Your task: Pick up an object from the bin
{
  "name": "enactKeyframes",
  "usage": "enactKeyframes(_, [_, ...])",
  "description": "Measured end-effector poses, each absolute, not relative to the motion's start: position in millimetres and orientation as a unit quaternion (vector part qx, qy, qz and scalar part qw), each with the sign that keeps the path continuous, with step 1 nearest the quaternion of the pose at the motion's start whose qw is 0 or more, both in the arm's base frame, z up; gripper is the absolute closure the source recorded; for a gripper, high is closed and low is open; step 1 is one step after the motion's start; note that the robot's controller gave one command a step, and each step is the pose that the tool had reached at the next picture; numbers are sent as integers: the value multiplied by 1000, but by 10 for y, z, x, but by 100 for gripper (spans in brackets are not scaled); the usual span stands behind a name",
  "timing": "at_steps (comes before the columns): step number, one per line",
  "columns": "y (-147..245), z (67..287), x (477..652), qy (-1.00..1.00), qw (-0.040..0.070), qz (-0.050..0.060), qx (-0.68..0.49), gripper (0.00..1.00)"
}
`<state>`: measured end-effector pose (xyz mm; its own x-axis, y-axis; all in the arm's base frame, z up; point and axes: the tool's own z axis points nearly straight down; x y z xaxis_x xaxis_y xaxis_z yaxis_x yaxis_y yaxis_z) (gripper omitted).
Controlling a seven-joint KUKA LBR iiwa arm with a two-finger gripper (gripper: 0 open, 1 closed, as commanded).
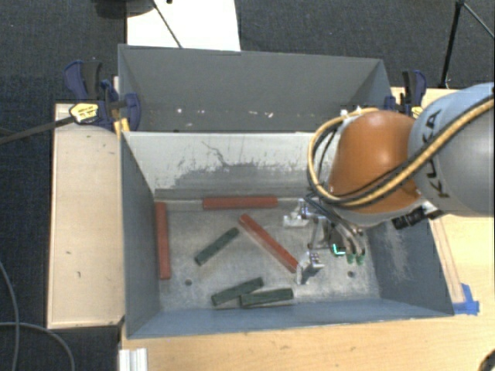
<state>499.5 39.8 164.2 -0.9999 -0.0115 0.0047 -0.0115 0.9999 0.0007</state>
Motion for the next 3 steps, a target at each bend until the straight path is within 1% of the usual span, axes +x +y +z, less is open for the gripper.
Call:
enactKeyframes(1, [396,1670,5012,-1000,-1,0,5,0])
enactKeyframes(2, [-89,746,5298,-993,-8,0,-116,100])
enactKeyframes(3, [-67,724,5267,-993,-2,-1,-116,0])
